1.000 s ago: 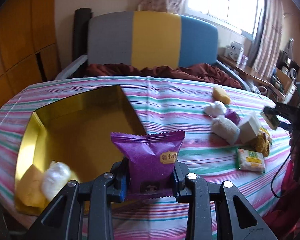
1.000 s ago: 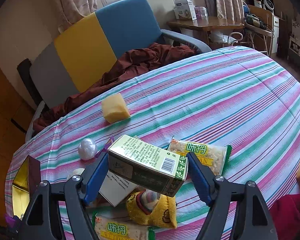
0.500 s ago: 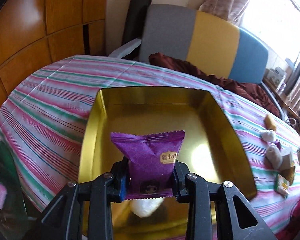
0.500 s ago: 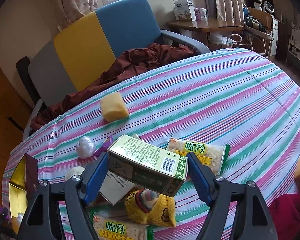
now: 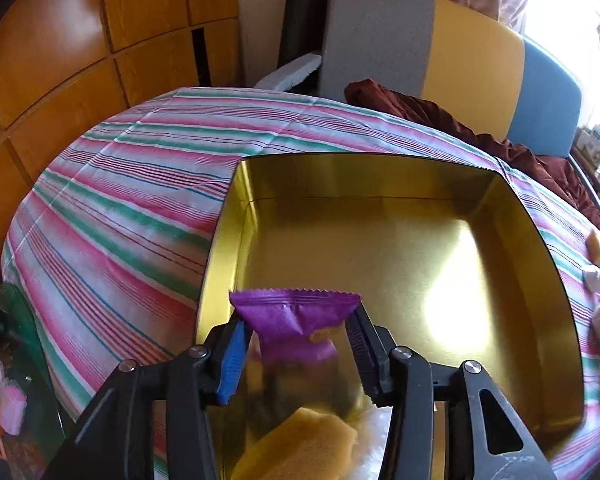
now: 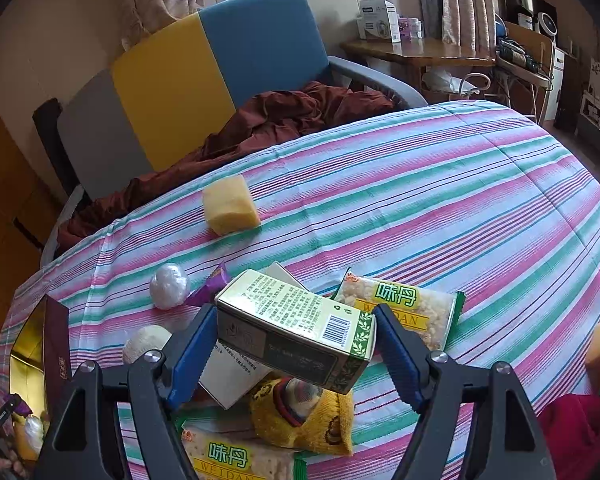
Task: Organize objects
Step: 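Carry the purple packet into the gold tray and open the left gripper, then carry the green tea box over the gold tray with the right gripper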
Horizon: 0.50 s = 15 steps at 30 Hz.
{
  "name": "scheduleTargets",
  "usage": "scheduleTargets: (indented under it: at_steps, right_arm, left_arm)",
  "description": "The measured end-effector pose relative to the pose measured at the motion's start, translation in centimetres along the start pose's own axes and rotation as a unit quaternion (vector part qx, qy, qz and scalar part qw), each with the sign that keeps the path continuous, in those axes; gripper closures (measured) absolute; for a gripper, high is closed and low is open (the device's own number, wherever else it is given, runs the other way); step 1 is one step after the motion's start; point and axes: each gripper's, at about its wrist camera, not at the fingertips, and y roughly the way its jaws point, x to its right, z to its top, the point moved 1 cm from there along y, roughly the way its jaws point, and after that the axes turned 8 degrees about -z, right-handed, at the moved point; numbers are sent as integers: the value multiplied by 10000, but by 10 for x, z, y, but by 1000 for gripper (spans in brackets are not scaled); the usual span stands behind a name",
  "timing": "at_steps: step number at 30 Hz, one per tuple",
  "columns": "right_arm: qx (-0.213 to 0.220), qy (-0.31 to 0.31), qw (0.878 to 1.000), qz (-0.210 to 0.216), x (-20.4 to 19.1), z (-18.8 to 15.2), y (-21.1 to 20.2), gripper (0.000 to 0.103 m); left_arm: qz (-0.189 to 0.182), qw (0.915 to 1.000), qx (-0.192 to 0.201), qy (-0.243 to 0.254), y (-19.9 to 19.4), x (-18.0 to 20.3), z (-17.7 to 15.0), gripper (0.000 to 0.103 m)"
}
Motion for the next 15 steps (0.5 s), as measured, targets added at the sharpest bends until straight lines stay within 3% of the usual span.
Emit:
scheduleTargets:
  at_steps: [7,15]
  right_arm:
    - [-5,-137,9999,-51,-5,-1,0,24]
    - [1,-138,9999,-92,-5,-2,0,24]
  left_arm:
    - [118,9997,220,15,-13,-1,-14,55]
    - [11,9993,360,-95,-38,3,-32,55]
